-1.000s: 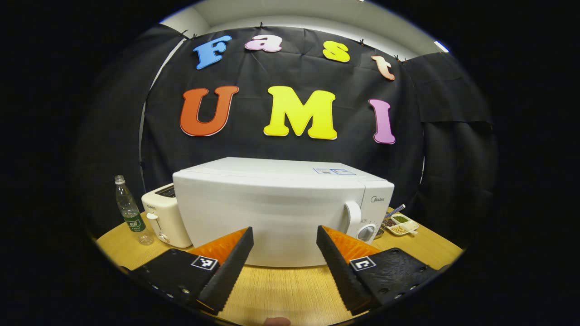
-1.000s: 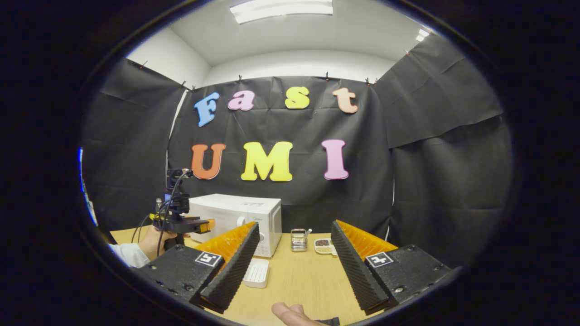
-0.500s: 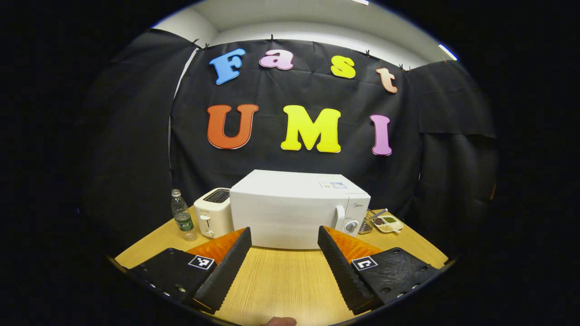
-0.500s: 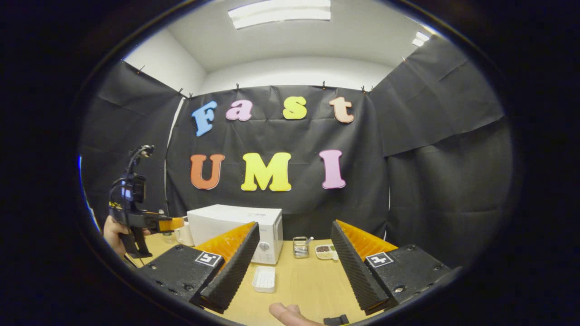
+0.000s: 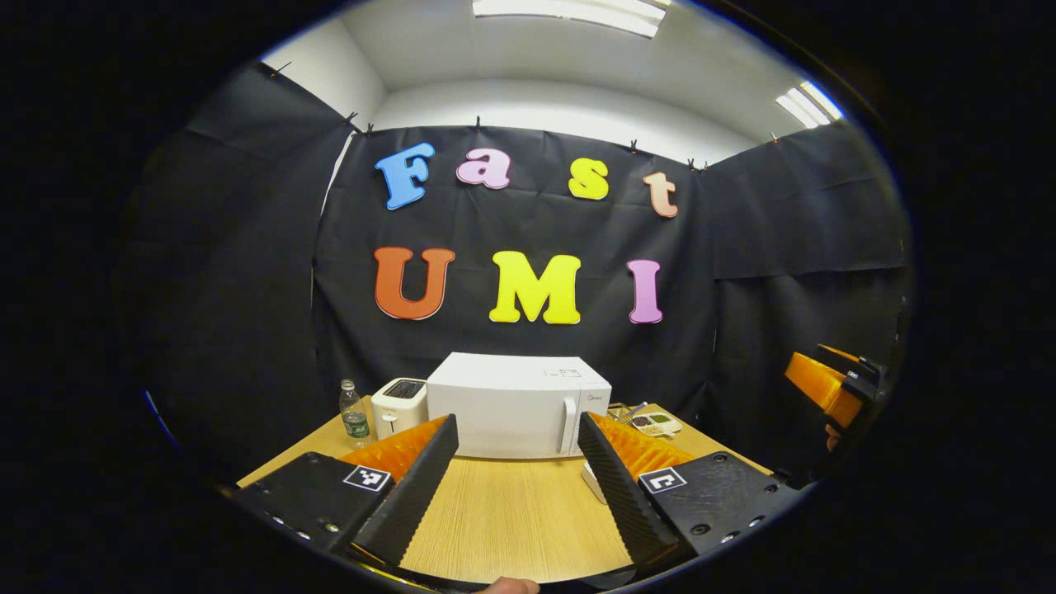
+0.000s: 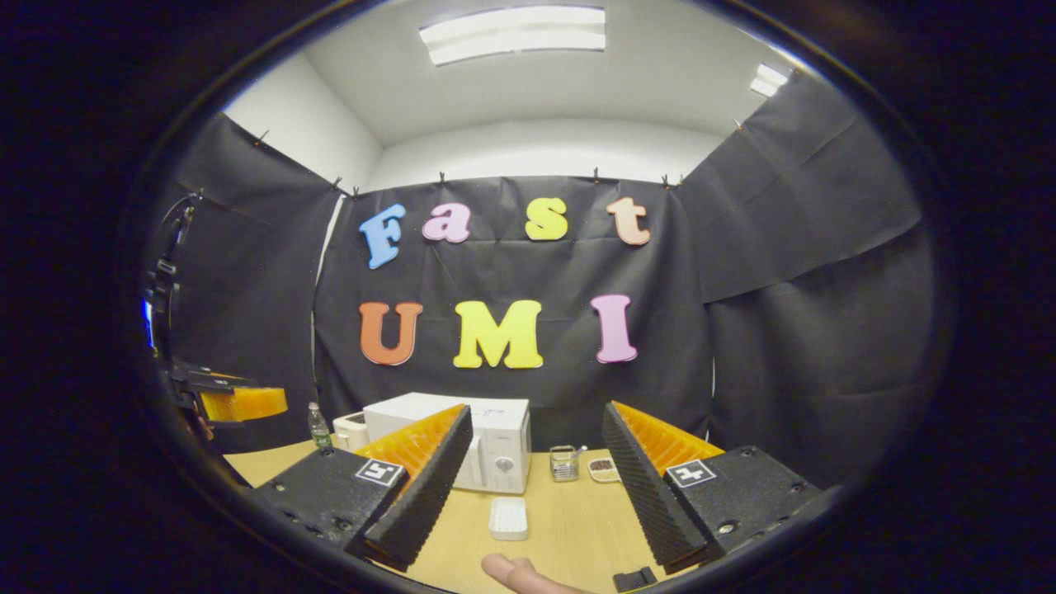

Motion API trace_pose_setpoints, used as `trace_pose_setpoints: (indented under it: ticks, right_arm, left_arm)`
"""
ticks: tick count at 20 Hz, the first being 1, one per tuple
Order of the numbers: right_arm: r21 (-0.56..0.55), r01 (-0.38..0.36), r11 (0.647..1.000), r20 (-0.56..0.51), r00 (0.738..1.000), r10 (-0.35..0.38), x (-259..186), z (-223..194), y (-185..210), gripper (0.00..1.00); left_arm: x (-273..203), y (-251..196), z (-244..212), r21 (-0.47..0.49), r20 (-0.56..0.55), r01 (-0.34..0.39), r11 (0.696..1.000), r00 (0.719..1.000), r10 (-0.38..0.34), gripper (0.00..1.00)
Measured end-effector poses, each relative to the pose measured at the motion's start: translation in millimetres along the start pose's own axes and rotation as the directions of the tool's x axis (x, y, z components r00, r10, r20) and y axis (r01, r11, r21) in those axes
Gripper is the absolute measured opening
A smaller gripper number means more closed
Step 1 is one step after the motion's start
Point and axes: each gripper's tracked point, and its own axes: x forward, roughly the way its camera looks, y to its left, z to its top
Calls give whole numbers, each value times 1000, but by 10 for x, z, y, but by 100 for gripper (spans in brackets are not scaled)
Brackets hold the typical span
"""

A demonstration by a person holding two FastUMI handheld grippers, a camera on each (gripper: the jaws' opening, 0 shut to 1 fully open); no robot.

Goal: Open the microwave oven with the left hand, put the food in, and close the microwave oven.

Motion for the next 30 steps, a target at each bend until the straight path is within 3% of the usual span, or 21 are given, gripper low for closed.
trace_pose_setpoints:
  ticks: [1, 2, 4, 8, 12, 14, 15, 16, 18, 19, 20, 23, 24, 25, 28, 29, 30]
  right_arm:
    - [3, -11, 1000, 4, 1000, 11, -43, -3, 38, 100]
    - [4, -21, 1000, 10, 1000, 21, -86, -1, 68, 95]
    - [2, -27, 1000, 21, 999, 27, -176, -32, 118, 95]
    - [-35, -33, 999, 4, 999, 33, -210, -144, 226, 95]
    - [-36, -37, 999, 17, 999, 37, -242, -98, 241, 95]
    - [-44, -23, 999, 29, 999, 24, -236, -80, 203, 100]
    - [-46, -19, 999, 34, 999, 20, -265, -88, 204, 95]
    - [-45, -18, 999, 37, 999, 20, -281, -81, 201, 100]
    - [-44, -20, 999, 39, 999, 21, -287, -76, 183, 100]
    - [-41, -13, 999, 37, 999, 15, -282, -89, 157, 95]
    - [-38, -11, 999, 34, 999, 12, -279, -93, 148, 100]
    - [-19, -46, 999, 35, 998, 47, -289, -90, 205, 100]
    - [-13, -55, 998, 35, 998, 55, -292, -89, 213, 95]
    - [-15, -53, 998, 40, 998, 54, -304, -83, 184, 100]
    - [-27, -25, 999, 65, 998, 27, -314, -30, 106, 100]
    - [-27, -19, 999, 72, 997, 20, -334, -13, 95, 94]
    - [-25, -28, 999, 73, 997, 30, -347, -7, 117, 100]
  left_arm:
    - [-107, 11, -21, 6, 3, -6, 1000, 1000, 6, 93]
    - [-207, 46, -56, 14, 8, -18, 1000, 1000, 18, 93]
    - [-389, 161, -104, 26, 39, -67, 997, 997, 66, 93]
    - [-485, 215, -84, 29, 60, -97, 995, 994, 95, 93]
    - [-515, 48, -74, 20, 59, -41, 999, 997, 40, 94]
    - [-531, -7, -89, 40, 58, -26, 999, 998, 24, 94]
    - [-533, -7, -68, 52, 67, -30, 998, 997, 26, 94]
    - [-525, 4, -53, 61, 73, -35, 998, 997, 31, 94]
    - [-516, -45, -63, 67, 78, -32, 997, 997, 26, 93]
    - [-521, -74, -64, 68, 75, -26, 997, 997, 21, 94]
    - [-510, -99, -63, 67, 74, -24, 997, 997, 19, 93]
    - [-505, -149, -32, 70, 77, -25, 997, 997, 19, 94]
    - [-493, -184, -32, 74, 76, -18, 997, 997, 12, 94]
    - [-491, -211, -37, 78, 78, -13, 997, 997, 7, 94]
    - [-501, -254, -17, 84, 96, -11, 996, 995, 3, 94]
    - [-504, -249, -15, 83, 99, -11, 997, 995, 3, 94]
    - [-522, -264, -8, 81, 103, -12, 997, 995, 3, 94]
